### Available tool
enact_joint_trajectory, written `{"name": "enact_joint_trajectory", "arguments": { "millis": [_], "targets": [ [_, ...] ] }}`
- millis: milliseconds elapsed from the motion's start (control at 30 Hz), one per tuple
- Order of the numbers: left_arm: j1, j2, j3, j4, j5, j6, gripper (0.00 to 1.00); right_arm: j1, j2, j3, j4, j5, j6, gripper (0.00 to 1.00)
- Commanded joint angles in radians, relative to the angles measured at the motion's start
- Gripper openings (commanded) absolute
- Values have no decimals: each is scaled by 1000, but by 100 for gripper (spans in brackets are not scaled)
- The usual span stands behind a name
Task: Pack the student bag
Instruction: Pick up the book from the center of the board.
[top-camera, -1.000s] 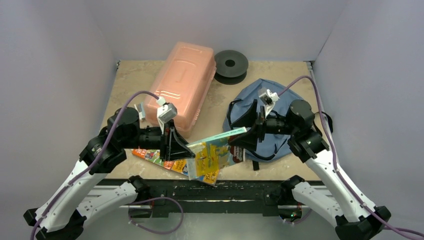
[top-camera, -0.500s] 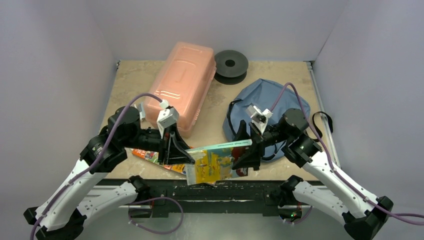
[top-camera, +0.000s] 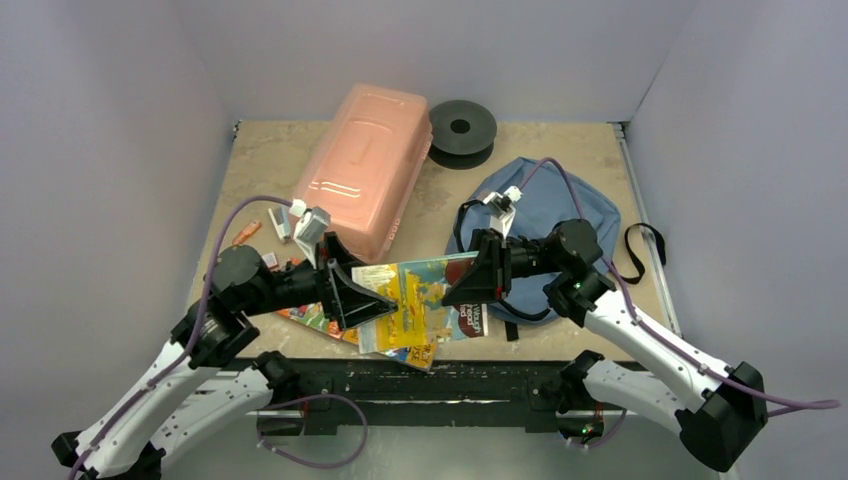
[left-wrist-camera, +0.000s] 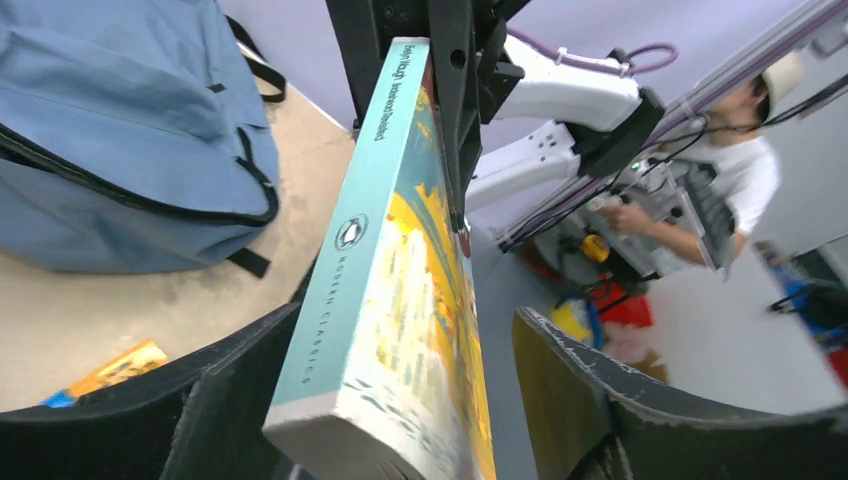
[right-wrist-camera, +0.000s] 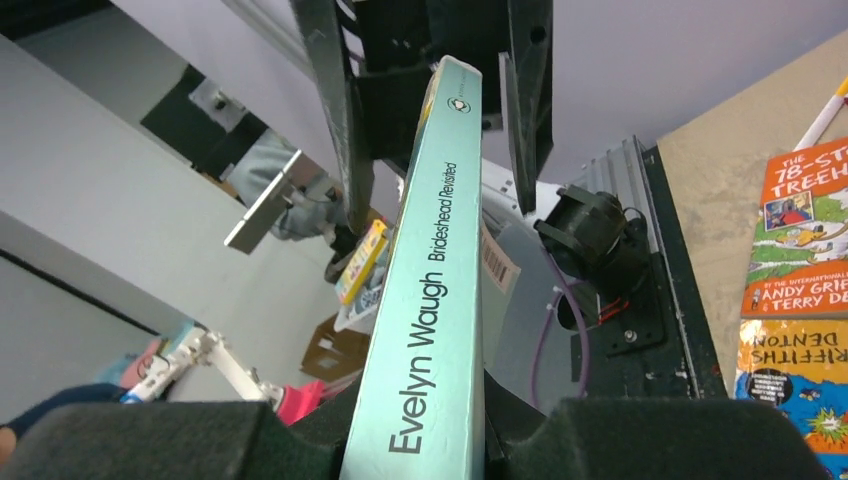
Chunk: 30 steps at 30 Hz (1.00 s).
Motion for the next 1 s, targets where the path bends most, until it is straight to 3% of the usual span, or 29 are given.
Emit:
{"name": "enact_joint_trajectory", "arguments": {
  "millis": [0,100,267,300,367,400,433,500,533,567,667,733,867,967],
  "targets": [
    [3,8,-103,299,49,-245,73,-9,-23,39,157,82,128,0],
    [3,-3,-133,354,64,-286,65,-42,-18,40,121,93,118,0],
    [4,-28,-133,328,55,-283,47,-88,-4,9,238,77,216,0],
    [4,-32,-133,328,54,-284,36,-89,-3,15,207,79,204,0],
    [4,-38,-117,252,21,-274,2,-90,-3,39,100,82,152,0],
    [4,-41,-98,185,-19,-258,0,-95,-6,58,20,97,105,0],
    [3,-43,-72,87,-73,-231,0,-97,-11,104,-154,141,-1,17],
    [3,-53,-11,-111,-228,-180,0,-97,-10,245,-634,358,-281,68],
    [4,-69,9,-199,-324,-172,0,-96,-1,307,-822,484,-391,83],
    [4,-87,23,-268,-424,-176,0,-93,7,348,-954,639,-463,90],
    [3,-136,61,-412,-688,-192,0,-83,12,380,-1225,1096,-572,99],
    [3,-147,83,-451,-731,-188,0,-25,32,358,-1264,1244,-613,99],
    [3,-111,126,-483,-698,-171,0,247,197,363,-1359,1522,-642,99],
    [3,-89,129,-489,-661,-172,0,329,329,353,-1358,1628,-661,95]
  ]
}}
